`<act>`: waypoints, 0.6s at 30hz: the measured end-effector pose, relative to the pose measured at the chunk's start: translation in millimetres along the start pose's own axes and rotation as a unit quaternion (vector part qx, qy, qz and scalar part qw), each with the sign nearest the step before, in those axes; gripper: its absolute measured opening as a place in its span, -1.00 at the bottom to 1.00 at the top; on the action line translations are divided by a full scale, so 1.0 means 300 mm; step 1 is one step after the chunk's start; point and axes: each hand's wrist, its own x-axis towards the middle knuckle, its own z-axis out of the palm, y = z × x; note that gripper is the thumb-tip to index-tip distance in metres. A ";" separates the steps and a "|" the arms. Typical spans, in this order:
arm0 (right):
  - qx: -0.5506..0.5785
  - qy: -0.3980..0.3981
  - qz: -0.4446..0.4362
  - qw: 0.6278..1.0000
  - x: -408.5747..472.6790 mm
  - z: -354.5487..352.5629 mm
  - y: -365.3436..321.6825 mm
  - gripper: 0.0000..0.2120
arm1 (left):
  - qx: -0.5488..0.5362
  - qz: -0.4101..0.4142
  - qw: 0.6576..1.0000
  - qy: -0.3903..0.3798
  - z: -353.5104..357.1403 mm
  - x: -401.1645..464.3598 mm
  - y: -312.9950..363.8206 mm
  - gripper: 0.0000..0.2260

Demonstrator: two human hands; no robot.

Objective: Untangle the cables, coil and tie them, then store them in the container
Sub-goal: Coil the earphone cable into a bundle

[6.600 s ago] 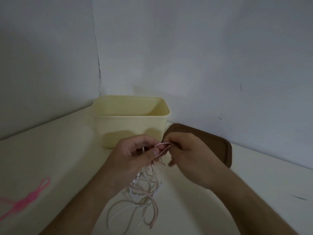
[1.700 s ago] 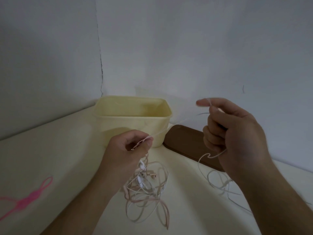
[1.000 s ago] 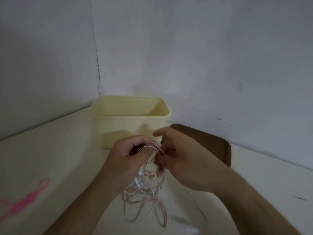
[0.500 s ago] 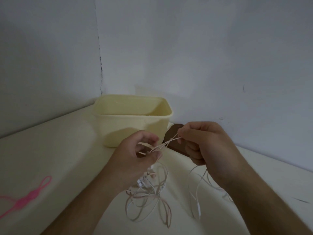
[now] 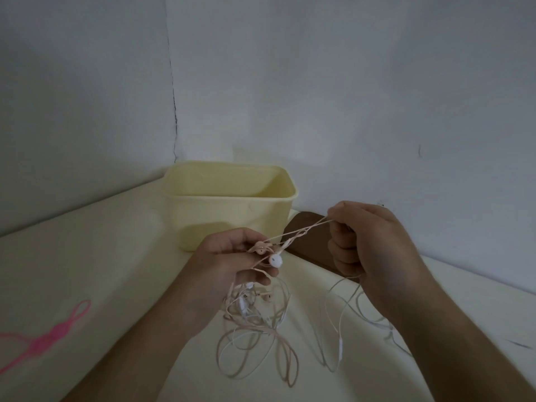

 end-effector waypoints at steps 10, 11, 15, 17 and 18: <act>0.010 0.001 0.015 1.000 -0.001 0.011 0.007 -0.54 | -0.129 -0.042 0.986 -0.099 -0.018 -0.004 0.004 -0.57; 0.016 -0.005 0.014 1.000 -0.002 0.010 0.008 -0.55 | -0.138 -0.052 0.983 -0.109 -0.020 -0.005 0.006 -0.55; 0.012 -0.037 -0.001 0.999 -0.009 0.014 0.016 -0.70 | -0.156 -0.076 0.968 -0.182 -0.030 -0.008 0.018 -0.50; 0.007 -0.045 -0.007 0.999 -0.016 0.021 0.023 -0.65 | -0.125 -0.077 0.975 -0.168 -0.018 -0.011 0.019 -0.54; 0.010 -0.046 -0.008 0.999 -0.019 0.024 0.025 -0.63 | -0.091 -0.069 0.984 -0.138 -0.010 -0.011 0.017 -0.60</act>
